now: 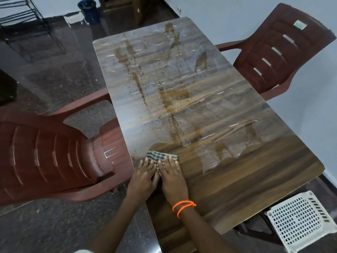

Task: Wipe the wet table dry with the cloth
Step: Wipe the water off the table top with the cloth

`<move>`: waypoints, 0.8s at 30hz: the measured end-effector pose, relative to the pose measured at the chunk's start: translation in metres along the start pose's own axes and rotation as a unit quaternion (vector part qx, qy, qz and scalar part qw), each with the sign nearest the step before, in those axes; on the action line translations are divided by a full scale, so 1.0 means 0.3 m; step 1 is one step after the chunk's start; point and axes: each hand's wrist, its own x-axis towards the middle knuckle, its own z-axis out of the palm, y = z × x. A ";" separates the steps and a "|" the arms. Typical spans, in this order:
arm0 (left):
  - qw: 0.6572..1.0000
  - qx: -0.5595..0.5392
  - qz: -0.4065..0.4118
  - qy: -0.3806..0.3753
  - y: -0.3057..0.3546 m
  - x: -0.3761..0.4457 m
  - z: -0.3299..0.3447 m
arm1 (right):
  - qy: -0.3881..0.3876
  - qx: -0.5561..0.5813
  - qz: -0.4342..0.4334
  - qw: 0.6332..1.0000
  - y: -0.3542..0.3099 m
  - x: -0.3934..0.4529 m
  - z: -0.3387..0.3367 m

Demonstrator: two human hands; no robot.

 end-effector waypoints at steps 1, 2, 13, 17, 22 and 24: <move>1.000 -0.004 0.005 -0.003 0.015 -0.037 0.013 | -0.003 0.002 -0.008 1.000 0.008 -0.038 -0.004; 1.000 -0.011 0.013 -0.004 0.035 -0.067 0.027 | -0.005 -0.001 -0.013 1.000 0.021 -0.076 -0.010; 0.988 0.004 0.136 -0.070 0.371 0.107 0.145 | 0.034 -0.038 0.088 0.995 0.375 -0.212 -0.207; 0.989 0.040 0.118 -0.076 0.346 0.252 0.117 | 0.031 -0.035 0.097 0.994 0.418 -0.057 -0.209; 0.996 0.033 0.069 -0.043 0.263 0.323 0.086 | 0.004 -0.050 0.080 0.996 0.368 0.105 -0.199; 0.999 0.022 0.040 -0.027 0.242 0.313 0.076 | -0.001 -0.059 0.057 0.997 0.339 0.134 -0.189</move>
